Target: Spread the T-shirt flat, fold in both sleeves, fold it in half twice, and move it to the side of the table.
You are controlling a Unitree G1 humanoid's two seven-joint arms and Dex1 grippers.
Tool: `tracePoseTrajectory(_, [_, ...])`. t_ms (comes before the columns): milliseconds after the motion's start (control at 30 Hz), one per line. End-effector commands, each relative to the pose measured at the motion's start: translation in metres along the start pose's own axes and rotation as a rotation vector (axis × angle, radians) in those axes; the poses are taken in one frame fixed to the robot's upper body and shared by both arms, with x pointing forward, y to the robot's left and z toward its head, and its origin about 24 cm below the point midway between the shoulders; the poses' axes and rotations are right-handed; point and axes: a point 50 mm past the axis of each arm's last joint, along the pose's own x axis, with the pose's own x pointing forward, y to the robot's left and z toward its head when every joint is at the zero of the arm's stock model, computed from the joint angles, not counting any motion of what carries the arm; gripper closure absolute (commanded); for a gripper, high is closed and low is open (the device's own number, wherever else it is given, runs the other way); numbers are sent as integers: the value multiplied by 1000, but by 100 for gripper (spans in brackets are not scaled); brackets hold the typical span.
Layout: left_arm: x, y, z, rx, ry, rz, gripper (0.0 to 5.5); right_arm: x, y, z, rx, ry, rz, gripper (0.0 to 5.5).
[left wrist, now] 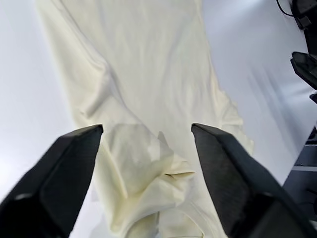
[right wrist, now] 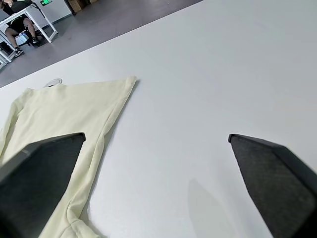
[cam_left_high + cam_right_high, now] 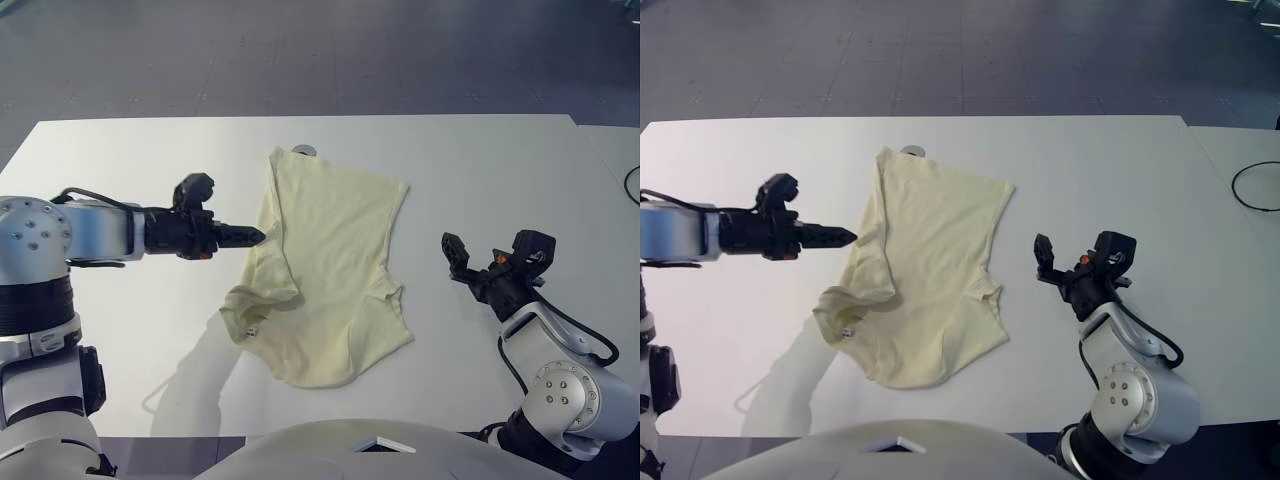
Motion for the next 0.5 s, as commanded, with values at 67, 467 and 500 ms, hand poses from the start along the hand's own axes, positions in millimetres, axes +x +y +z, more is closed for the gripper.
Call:
tracePoseTrajectory(67, [9,9,-26,-34,81,47,113,1,5,-1,16,0,19,10])
tracePoseTrajectory(467, [3,-5,-52,29,107,-49,12,1,4,0,19,-2,12,10])
tracePoseTrajectory(500, [4,-6,-52,33,108,-50,12,1,4,-1,20,-3,10,10])
